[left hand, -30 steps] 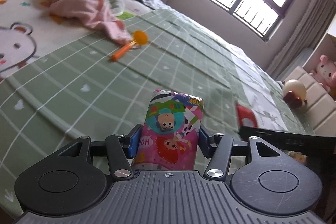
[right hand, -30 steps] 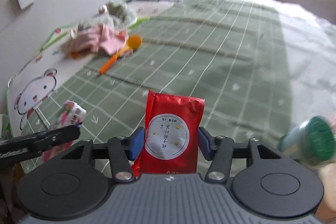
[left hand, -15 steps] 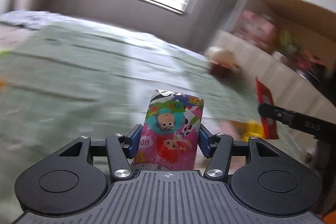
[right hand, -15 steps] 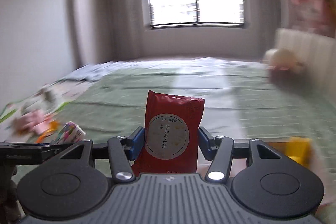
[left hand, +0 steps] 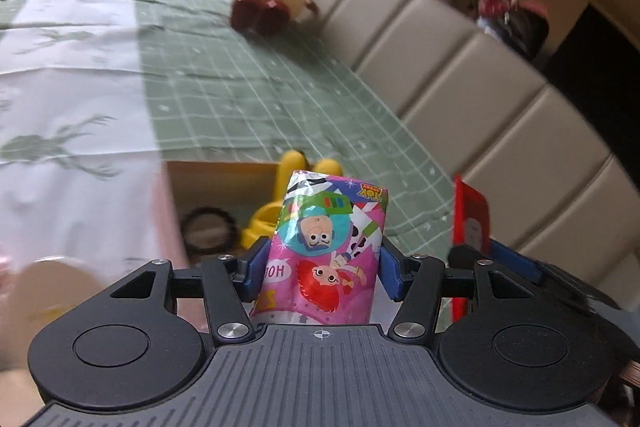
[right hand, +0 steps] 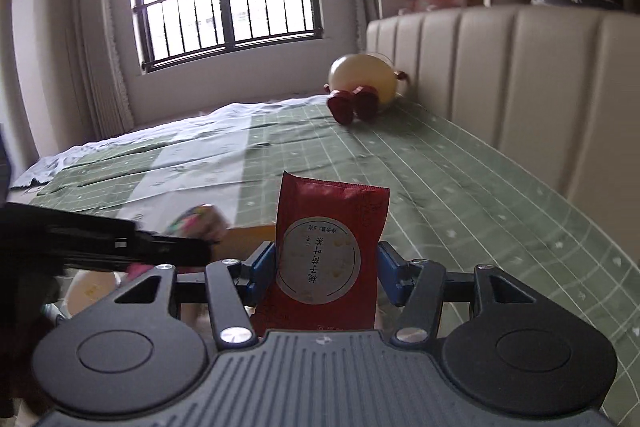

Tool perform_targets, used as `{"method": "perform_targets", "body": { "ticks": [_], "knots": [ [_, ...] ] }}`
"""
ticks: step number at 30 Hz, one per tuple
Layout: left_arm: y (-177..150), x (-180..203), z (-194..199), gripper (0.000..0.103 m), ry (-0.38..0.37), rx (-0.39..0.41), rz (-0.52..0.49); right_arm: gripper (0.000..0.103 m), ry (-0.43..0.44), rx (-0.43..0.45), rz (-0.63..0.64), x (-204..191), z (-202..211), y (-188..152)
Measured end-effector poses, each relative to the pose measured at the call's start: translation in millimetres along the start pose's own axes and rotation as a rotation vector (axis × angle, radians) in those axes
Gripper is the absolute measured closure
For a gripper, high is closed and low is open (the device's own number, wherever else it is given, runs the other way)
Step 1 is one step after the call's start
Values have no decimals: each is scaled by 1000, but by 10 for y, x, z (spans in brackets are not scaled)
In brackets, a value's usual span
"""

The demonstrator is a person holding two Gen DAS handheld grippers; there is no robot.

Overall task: Organize soft objects
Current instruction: 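Lower both items into the pink box and open both grippers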

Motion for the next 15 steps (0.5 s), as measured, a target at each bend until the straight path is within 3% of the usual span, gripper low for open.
{"method": "perform_targets", "body": {
  "ticks": [2,5,9,12,15],
  "knots": [
    [-58,19,-245,39,44,-58,-23,48,16,-9,-13,101,-65,-26],
    [-186,-12,-571,36,229,-177,-101,48,36,-5,-4,156,-80,-77],
    [-304,102,-718,41,305,-227,-272,49,73,-4,-14,158,-87,-115],
    [-279,75,-635,42,265,-207,-228,48,105,-24,-23,123,-168,-120],
    [-188,32,-348,42,214,-78,-181,48,131,-38,-14,32,-215,-135]
  ]
}}
Point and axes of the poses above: each gripper's, at about its wrist camera, not at the fingertips, and z roughly against the way its jaws point, x to its right, y to its top, the point moved 3 cm from there along -z, roughly the way its jaws point, and after that the axes turned 4 degrees about -z, right-handed, at the moved point
